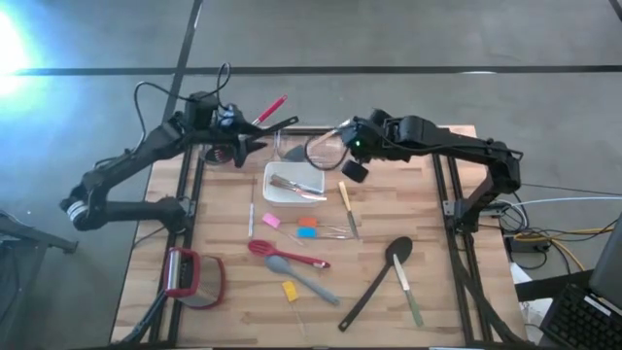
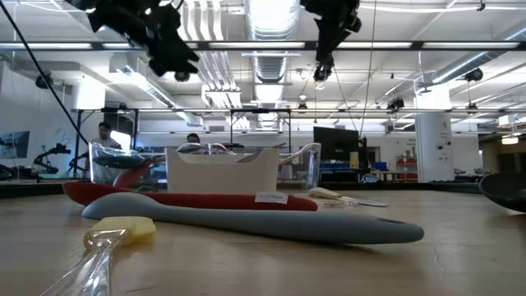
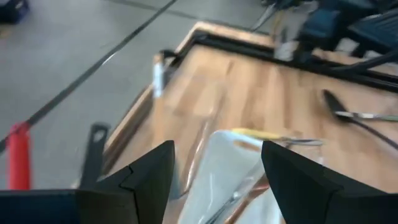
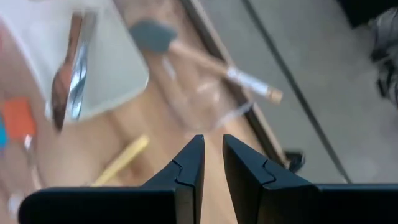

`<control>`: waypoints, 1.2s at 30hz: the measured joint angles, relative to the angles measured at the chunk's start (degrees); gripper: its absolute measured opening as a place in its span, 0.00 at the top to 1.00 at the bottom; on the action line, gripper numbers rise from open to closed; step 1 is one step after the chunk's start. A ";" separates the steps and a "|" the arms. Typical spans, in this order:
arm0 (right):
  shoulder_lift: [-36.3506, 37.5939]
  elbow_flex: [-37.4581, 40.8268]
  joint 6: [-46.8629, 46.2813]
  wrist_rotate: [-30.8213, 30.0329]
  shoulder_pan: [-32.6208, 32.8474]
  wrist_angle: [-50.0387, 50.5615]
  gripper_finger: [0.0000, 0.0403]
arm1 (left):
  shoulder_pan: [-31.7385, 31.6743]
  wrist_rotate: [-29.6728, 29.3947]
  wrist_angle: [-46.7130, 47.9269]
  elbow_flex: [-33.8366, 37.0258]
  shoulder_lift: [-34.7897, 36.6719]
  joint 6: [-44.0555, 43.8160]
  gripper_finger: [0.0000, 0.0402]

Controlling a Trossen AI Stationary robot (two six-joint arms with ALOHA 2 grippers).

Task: Pick & Place Kitchen Items
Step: Put the yellow spatula into the right transparent bin

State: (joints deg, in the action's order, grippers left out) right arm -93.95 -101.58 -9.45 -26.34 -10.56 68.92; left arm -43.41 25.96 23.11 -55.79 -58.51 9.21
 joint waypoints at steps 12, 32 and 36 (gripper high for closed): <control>0.24 0.67 -10.26 -0.49 11.06 7.82 0.87 | 10.02 -0.17 -6.78 2.59 0.67 0.18 0.39; 0.24 22.43 -8.22 14.02 19.65 -33.25 0.87 | 28.09 -22.14 -0.54 2.65 2.85 6.99 0.40; 0.23 22.80 -9.51 14.42 20.56 -31.72 0.87 | 29.58 -22.18 1.98 2.98 1.92 6.60 0.40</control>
State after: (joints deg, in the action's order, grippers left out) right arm -93.72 -78.78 -18.96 -11.92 10.00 37.20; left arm -13.82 3.79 25.09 -52.81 -56.59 15.81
